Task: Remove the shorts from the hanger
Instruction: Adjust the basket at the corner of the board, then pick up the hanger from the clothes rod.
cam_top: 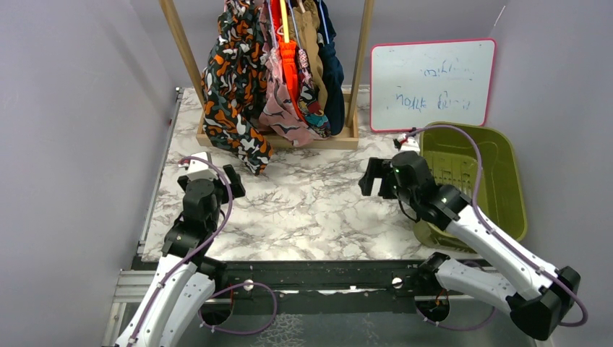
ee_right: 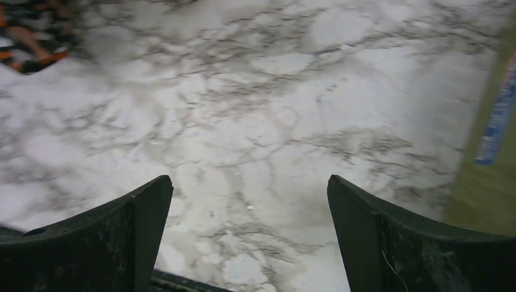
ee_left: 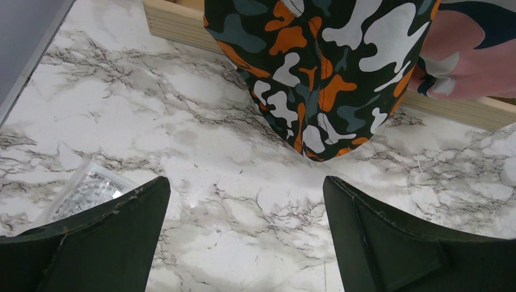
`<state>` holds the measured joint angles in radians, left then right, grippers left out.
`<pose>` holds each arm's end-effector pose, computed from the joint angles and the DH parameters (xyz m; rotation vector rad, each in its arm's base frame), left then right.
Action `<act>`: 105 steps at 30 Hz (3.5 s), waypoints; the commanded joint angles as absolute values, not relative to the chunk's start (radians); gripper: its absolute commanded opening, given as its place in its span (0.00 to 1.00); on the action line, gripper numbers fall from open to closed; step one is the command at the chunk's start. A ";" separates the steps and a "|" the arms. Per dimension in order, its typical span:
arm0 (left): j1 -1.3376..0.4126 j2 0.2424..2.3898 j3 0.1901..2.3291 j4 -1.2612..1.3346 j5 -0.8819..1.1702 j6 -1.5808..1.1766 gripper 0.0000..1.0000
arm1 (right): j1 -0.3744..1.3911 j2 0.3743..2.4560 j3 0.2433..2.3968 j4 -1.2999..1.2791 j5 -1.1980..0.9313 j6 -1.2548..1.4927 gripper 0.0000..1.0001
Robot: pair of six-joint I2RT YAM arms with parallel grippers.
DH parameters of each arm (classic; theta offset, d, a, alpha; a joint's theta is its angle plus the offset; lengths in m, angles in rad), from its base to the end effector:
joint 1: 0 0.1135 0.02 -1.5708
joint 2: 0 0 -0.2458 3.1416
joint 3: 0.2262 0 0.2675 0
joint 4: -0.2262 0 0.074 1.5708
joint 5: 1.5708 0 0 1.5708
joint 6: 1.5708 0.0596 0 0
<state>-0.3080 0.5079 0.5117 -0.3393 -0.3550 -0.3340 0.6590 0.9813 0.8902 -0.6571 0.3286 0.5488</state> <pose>0.1857 -0.0374 0.2513 -0.2627 1.8675 -0.1008 0.2047 0.1342 0.2651 0.0390 2.2828 0.2533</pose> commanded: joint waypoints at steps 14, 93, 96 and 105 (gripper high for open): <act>-0.311 0.453 0.603 -0.397 -0.292 -0.278 0.99 | 0.658 1.016 0.880 -0.016 -0.061 0.509 0.92; -0.311 0.480 0.577 -0.381 -0.258 -0.276 0.99 | 0.568 1.747 2.063 -0.064 0.292 0.096 0.01; -0.311 0.478 0.576 -0.382 -0.259 -0.276 0.99 | 0.569 1.750 2.095 -0.123 0.292 0.095 0.01; -0.311 0.470 0.577 -0.379 -0.280 -0.294 0.99 | 0.569 1.623 2.009 -0.313 0.214 0.146 0.01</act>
